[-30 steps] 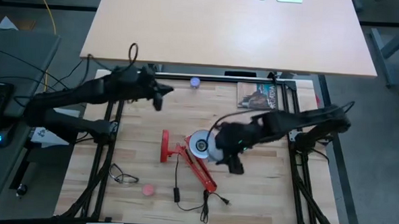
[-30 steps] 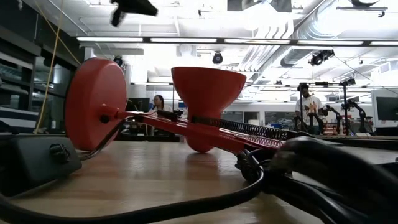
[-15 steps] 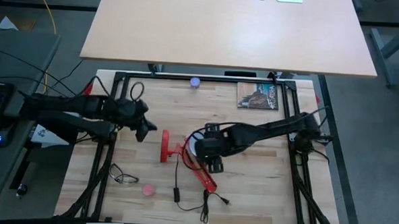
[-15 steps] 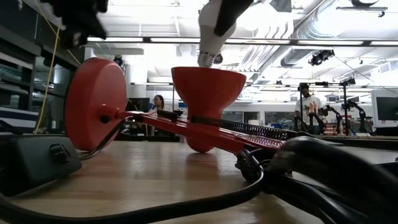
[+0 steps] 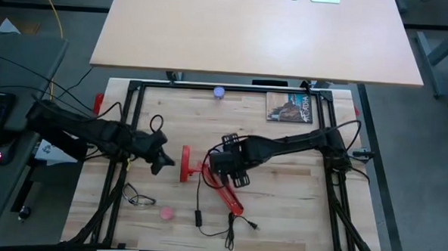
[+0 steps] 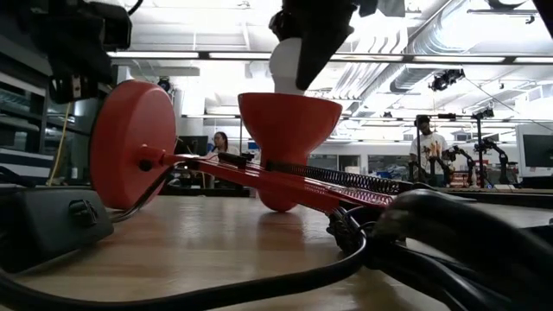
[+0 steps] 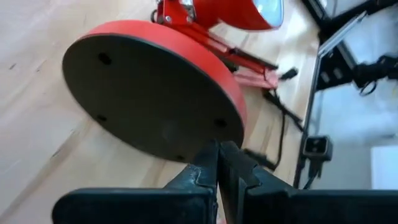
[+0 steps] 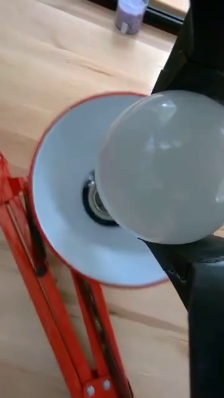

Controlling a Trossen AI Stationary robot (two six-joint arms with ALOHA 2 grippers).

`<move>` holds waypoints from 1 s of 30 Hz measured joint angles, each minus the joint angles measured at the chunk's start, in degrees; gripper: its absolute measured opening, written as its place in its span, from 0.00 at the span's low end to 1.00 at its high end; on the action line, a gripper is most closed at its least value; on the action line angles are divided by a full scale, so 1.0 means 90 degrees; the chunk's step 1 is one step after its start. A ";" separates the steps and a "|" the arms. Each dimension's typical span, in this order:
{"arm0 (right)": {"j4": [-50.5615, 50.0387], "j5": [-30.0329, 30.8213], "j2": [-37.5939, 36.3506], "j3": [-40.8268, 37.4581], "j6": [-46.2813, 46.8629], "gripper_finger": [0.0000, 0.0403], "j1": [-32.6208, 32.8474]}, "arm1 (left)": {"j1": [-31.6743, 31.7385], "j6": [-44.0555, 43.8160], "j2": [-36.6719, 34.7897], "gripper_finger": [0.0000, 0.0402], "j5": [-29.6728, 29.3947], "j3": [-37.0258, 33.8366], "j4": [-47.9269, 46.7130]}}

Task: Screw lightbulb
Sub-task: Insert the lightbulb into the desk lamp

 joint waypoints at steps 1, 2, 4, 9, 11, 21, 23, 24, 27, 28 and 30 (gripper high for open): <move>0.0017 -0.0034 0.0000 0.0000 -0.0017 0.60 -0.0045 | -0.0019 -0.0106 0.0026 0.00 -0.0066 -0.0083 0.0167; 0.0018 -0.0096 0.0000 0.0000 -0.0054 0.60 -0.0085 | -0.0047 -0.0190 0.0054 0.00 -0.0122 -0.0148 0.0278; 0.0049 -0.0212 0.0008 -0.0013 -0.0256 0.60 -0.0141 | -0.0098 -0.0281 0.0149 0.00 -0.0260 -0.0237 0.0359; 0.0298 -0.0552 0.0024 -0.0352 -0.0378 0.60 -0.0180 | -0.0212 -0.0518 0.0462 0.00 -0.0382 -0.0425 0.0890; 0.0353 -0.0691 0.0024 -0.0558 -0.0365 0.60 -0.0177 | -0.0286 -0.0677 0.0653 0.00 -0.0371 -0.0460 0.1087; 0.0616 -0.0626 0.0017 -0.0780 -0.0526 0.60 -0.0157 | -0.0464 -0.0713 0.1489 0.00 -0.0483 -0.0477 0.2149; 0.0532 -0.0633 0.0014 -0.0779 -0.0544 0.60 -0.0204 | -0.0467 -0.0713 0.1568 0.00 -0.0440 -0.0477 0.2299; 0.0492 -0.0635 0.0010 -0.0777 -0.0572 0.60 -0.0227 | -0.0474 -0.0713 0.1595 0.00 -0.0432 -0.0477 0.2364; 0.0461 -0.0609 0.0010 -0.0777 -0.0662 0.60 -0.0280 | -0.0530 -0.0716 0.1629 0.00 -0.0443 -0.0477 0.2475; 0.0472 -0.0611 0.0010 -0.0779 -0.0662 0.60 -0.0306 | -0.0545 -0.0713 0.1627 0.00 -0.0444 -0.0477 0.2477; 0.0493 -0.0611 0.0010 -0.0778 -0.0663 0.60 -0.0338 | -0.0547 -0.0711 0.1627 0.00 -0.0440 -0.0477 0.2475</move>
